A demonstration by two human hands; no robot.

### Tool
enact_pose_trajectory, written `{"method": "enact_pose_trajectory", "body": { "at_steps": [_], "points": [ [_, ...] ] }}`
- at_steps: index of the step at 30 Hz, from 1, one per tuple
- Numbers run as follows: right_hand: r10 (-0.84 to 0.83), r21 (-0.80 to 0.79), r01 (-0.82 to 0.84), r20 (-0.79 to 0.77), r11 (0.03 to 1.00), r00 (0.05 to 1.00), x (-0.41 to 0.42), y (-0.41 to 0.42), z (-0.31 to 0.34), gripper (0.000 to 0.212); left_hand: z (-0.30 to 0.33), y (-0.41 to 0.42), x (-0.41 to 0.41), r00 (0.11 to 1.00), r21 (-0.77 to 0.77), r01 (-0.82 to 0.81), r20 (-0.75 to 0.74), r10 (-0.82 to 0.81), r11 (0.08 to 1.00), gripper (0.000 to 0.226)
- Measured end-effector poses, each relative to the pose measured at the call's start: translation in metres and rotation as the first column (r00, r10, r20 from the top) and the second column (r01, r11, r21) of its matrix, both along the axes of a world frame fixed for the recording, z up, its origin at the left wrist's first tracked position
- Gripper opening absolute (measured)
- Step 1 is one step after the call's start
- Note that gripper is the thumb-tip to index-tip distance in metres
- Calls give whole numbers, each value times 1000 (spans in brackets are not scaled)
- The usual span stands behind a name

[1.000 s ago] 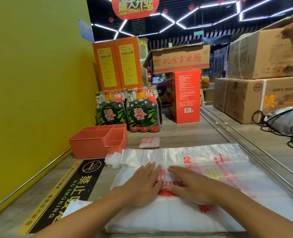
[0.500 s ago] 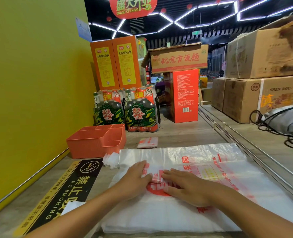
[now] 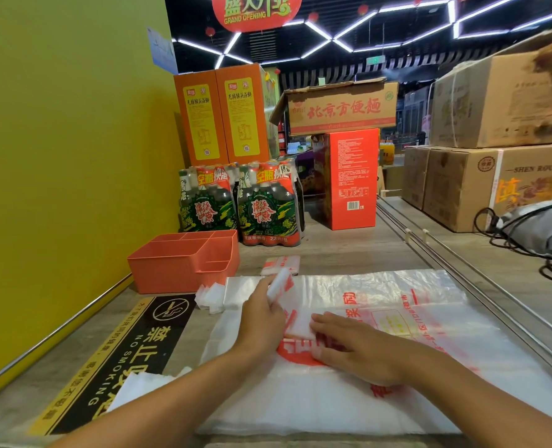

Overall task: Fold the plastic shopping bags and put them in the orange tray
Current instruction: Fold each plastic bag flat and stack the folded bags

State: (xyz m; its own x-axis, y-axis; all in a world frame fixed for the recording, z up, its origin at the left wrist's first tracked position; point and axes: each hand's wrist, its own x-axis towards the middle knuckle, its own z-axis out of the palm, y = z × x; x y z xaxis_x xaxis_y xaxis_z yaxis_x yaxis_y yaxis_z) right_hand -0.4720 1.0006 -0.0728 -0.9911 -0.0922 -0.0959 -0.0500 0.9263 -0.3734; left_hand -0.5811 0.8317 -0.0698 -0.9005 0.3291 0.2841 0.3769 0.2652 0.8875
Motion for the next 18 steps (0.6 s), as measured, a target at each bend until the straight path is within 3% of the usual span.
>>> {"method": "enact_pose_trajectory", "body": {
  "at_steps": [6, 10, 14, 16, 18],
  "points": [
    [26, -10, -26, -19, 1000, 999, -6, 0, -3, 66, -2, 2, 3, 941, -324, 175, -223, -254, 930, 54],
    [47, -137, -45, 13, 990, 999, -2, 2, 9, 44, -15, 1, 3, 851, -522, 335, -189, -490, 784, 55],
    [-122, 29, 123, -6, 992, 992, 3, 20, 27, 35, -16, 1, 3, 827, -664, 328, -142, -544, 672, 50],
    [-235, 81, 240, -63, 967, 970, 4, 27, 29, 47, -14, 3, 4, 831, -770, 292, -89, -549, 567, 58],
    [-249, 47, 256, -114, 966, 962, 6, 25, 29, 61, -16, 5, 5, 837, -813, 287, -44, -545, 506, 66]
  ]
}}
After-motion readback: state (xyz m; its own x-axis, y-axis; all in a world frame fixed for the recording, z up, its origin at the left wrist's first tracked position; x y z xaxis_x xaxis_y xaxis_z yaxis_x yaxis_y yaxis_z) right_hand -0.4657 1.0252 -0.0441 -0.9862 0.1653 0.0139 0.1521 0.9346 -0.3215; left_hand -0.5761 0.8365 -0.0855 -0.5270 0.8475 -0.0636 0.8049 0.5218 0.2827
